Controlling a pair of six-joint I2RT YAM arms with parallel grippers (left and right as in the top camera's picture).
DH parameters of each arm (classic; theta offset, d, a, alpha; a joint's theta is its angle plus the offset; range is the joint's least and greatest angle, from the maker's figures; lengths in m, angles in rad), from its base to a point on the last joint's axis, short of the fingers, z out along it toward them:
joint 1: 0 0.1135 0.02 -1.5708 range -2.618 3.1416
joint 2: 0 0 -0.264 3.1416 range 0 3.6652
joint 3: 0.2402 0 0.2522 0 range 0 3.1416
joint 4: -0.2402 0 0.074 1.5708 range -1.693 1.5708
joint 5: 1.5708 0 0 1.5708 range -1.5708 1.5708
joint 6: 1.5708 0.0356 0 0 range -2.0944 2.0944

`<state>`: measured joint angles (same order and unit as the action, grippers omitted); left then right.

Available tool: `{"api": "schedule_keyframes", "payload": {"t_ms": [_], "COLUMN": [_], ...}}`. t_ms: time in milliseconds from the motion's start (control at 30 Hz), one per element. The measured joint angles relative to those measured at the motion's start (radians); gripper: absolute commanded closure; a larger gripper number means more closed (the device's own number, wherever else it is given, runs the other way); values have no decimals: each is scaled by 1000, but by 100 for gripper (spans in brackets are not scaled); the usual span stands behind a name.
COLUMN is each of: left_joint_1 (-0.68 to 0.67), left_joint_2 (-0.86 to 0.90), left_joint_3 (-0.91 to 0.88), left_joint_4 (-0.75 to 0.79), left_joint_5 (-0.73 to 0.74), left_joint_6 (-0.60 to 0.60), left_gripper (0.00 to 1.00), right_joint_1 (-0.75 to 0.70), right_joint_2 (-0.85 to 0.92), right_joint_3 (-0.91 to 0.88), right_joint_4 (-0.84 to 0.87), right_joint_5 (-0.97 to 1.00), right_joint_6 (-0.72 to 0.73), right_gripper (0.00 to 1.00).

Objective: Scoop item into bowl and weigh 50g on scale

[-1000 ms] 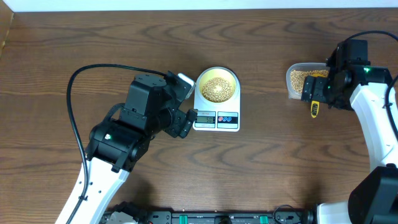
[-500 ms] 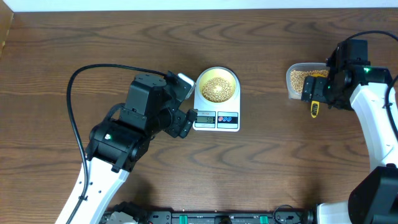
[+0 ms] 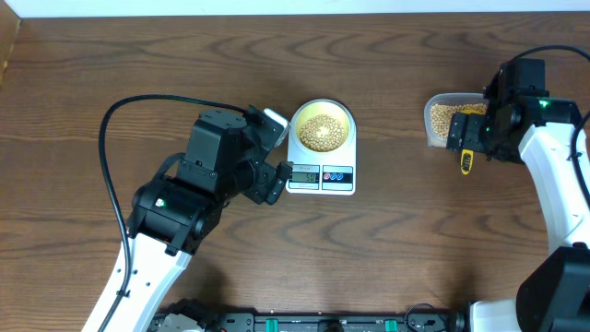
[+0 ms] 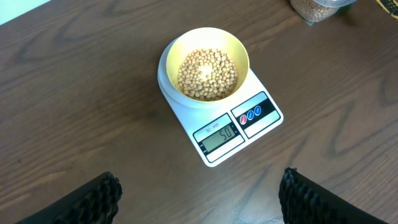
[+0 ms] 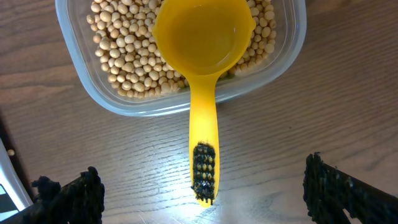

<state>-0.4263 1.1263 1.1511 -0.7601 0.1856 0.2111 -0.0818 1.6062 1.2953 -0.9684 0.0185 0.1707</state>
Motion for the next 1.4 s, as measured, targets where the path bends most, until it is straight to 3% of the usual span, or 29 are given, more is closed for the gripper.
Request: {"api": "schedule_keyframes", "payload": {"t_ms": [433,633,833,1067,1400], "left_joint_1": [0,0,26,124,175], "left_joint_2": [-74,-295,-530,-724,-914], "left_joint_3": [-15,-154,-315,-620,-976], "left_joint_4": [-69,-75,27,359,844], "left_joint_5": [0,0,0,0,0], "left_joint_6": [0,0,-50,-153,-171], "left_gripper": [16,16,17,17,16], "right_joint_1": [0,0,0,0,0], "right_joint_2": [0,0,0,0,0], "right_joint_3": [0,0,0,0,0], "right_joint_4": [1,0,0,0,0], "right_joint_5": [0,0,0,0,0], "right_joint_6": [0,0,0,0,0], "right_gripper": [1,1,1,1,1]}}
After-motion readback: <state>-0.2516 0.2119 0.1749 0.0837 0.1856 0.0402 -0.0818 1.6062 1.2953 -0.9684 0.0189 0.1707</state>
